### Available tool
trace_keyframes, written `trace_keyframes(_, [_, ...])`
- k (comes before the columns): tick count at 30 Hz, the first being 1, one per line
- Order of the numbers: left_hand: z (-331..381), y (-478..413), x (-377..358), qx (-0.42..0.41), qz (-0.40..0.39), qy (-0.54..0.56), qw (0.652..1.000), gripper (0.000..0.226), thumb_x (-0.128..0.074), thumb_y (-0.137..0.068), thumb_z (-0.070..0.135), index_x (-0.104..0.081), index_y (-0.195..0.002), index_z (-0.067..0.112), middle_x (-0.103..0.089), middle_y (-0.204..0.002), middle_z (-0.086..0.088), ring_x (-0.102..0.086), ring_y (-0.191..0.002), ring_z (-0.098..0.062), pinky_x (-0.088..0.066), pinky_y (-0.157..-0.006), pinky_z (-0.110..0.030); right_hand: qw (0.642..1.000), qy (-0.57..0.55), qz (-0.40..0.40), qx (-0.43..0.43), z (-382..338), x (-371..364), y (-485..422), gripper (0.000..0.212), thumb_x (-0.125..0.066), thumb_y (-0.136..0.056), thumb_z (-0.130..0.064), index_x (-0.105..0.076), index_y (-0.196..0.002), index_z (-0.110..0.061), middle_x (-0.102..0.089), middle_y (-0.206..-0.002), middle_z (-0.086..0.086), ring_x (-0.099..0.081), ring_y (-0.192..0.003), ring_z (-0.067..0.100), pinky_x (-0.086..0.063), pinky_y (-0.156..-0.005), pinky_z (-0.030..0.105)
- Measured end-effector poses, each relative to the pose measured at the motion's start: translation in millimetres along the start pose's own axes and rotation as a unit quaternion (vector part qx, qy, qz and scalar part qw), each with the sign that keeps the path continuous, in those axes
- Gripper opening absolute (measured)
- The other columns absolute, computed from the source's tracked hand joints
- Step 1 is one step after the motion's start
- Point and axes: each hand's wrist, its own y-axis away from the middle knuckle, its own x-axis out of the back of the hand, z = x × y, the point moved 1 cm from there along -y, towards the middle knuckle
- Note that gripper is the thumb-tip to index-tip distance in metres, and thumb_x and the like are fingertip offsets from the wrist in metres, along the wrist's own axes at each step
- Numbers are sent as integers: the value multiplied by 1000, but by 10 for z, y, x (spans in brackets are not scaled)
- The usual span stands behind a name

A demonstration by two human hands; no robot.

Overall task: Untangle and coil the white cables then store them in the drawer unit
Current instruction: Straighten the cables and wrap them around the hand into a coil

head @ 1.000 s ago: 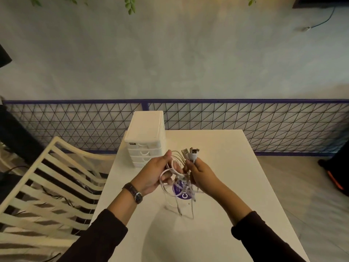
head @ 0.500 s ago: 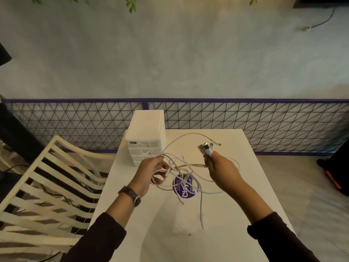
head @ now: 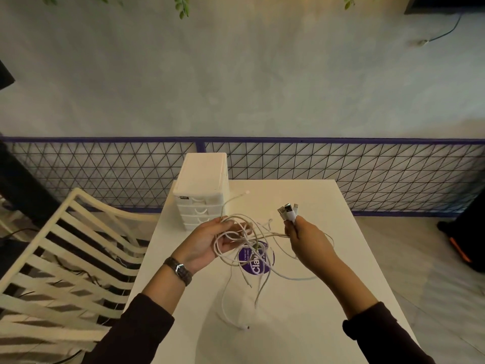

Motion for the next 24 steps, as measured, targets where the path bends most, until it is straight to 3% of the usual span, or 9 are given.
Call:
trace_keyframes(5, [-21, 21, -63, 14, -68, 95, 993, 44, -50, -84, -3, -42, -127, -2, -58, -123, -28, -66, -101, -31, -58, -78, -38, 999, 19, -20, 26, -82, -32, 0, 26, -30, -101, -30, -50, -98, -14, -55, -78, 1, -52, -69, 23, -36, -55, 30])
trace_keyframes(7, [-39, 15, -85, 5, -116, 151, 982, 54, -59, -72, -15, -47, -120, 4, -54, -129, -28, -62, -109, -33, -56, -83, -40, 998, 21, -46, 44, -118, -54, 16, 24, -28, -102, -31, -47, -94, -18, -53, -72, 0, -49, -63, 21, -35, -53, 27])
trace_keyframes(9, [-76, -7, -117, -13, -113, 151, 982, 56, -52, -69, -22, -50, -112, 14, -60, -123, -24, -64, -107, -32, -55, -83, -37, 996, 13, -63, 55, -140, -70, 24, 28, -27, -102, -32, -50, -97, -17, -54, -71, 1, -49, -62, 21, -36, -55, 29])
trace_keyframes(11, [-107, -37, -135, -49, -23, 63, 997, 55, -42, -76, -22, -49, -113, 19, -71, -101, -17, -71, -87, -25, -59, -70, -32, 997, 12, -62, 49, -122, -63, 12, 29, -28, -102, -32, -51, -98, -14, -57, -78, 3, -52, -68, 24, -35, -56, 30])
trace_keyframes(13, [-117, -57, -97, -87, 107, -74, 988, 38, -43, -87, -12, -50, -112, 17, -73, -75, -6, -67, -63, -17, -55, -51, -27, 998, 22, -49, 37, -86, -39, -3, 29, -30, -101, -30, -53, -99, -12, -61, -83, 6, -55, -73, 26, -38, -59, 31])
trace_keyframes(15, [-148, -94, -11, -85, 171, -180, 965, 15, -47, -95, 11, -54, -109, 13, -66, -67, -3, -49, -45, -10, -38, -38, -18, 999, 33, -31, 27, -58, -10, -19, 30, -31, -101, -31, -54, -101, -11, -65, -87, 9, -57, -73, 27, -43, -62, 33])
trace_keyframes(18, [-205, -127, 46, -33, 128, -151, 980, 42, -39, -97, 41, -59, -80, 9, -62, -63, -6, -34, -38, -6, -26, -37, -14, 998, 53, -24, 18, -52, -8, -56, 32, -31, -101, -31, -54, -99, -9, -66, -86, 10, -59, -74, 29, -45, -63, 36])
trace_keyframes(21, [-239, -96, 18, 10, 20, 28, 999, 65, -30, -90, 61, -68, -81, 8, -69, -80, -10, -63, -68, -19, -50, -70, -34, 997, 64, -33, 13, -63, -52, -84, 30, -30, -101, -31, -50, -94, -11, -58, -78, 6, -52, -68, 27, -37, -55, 32])
trace_keyframes(24, [-315, -93, 9, 45, -43, 130, 990, 80, -24, -87, 69, -69, -102, 4, -66, -110, -15, -64, -100, -29, -34, -101, -58, 996, 71, -46, 20, -72, -86, -76, 24, -29, -102, -31, -41, -88, -15, -45, -65, -2, -45, -61, 22, -28, -47, 25])
